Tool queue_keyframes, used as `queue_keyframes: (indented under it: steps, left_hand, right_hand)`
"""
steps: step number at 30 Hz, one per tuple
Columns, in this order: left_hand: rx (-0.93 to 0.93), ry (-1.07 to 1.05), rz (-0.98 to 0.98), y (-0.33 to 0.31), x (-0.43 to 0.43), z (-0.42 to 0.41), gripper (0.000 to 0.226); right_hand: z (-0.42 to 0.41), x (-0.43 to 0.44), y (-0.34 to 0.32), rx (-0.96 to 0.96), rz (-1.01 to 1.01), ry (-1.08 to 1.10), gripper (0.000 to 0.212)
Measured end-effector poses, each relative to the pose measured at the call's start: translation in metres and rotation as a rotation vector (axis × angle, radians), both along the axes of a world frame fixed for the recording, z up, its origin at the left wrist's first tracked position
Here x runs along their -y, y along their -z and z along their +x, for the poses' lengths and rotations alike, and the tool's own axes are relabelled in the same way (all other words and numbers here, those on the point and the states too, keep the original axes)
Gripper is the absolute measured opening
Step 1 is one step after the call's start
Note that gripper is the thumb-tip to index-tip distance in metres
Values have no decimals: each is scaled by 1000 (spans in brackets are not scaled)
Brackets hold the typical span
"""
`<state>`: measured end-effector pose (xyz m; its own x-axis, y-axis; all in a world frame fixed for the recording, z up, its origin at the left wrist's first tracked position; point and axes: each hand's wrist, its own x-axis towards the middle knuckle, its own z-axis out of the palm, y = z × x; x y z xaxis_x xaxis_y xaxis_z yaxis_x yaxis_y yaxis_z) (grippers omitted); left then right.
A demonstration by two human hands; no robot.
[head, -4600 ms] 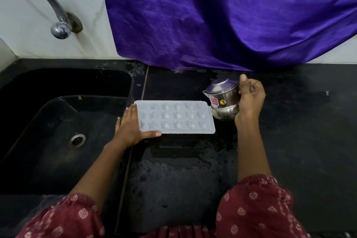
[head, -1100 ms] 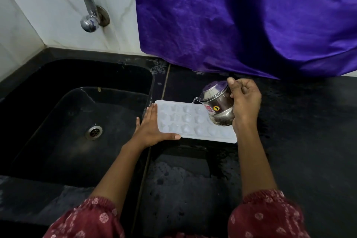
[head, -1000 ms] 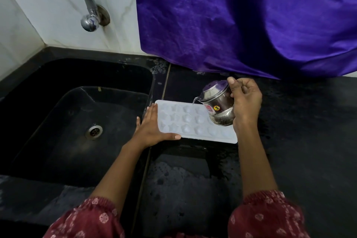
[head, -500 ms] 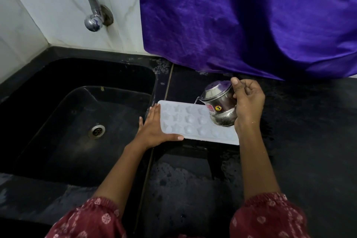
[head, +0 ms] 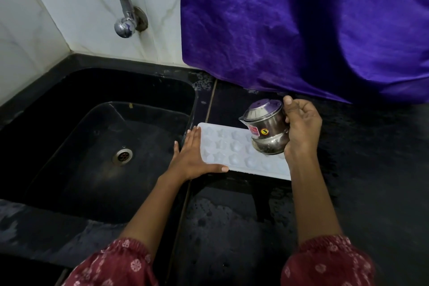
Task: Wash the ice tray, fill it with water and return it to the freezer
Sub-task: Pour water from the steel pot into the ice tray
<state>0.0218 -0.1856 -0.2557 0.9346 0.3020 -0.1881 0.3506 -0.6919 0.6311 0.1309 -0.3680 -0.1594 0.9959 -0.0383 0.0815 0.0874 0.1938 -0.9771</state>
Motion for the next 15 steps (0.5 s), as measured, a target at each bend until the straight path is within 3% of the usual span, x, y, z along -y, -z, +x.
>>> queue_keyframes:
  steps: [15]
  left_hand:
    - [11, -7, 33, 2, 1, -1, 140]
  right_hand:
    - [-4, -15, -4, 93, -95, -43, 20]
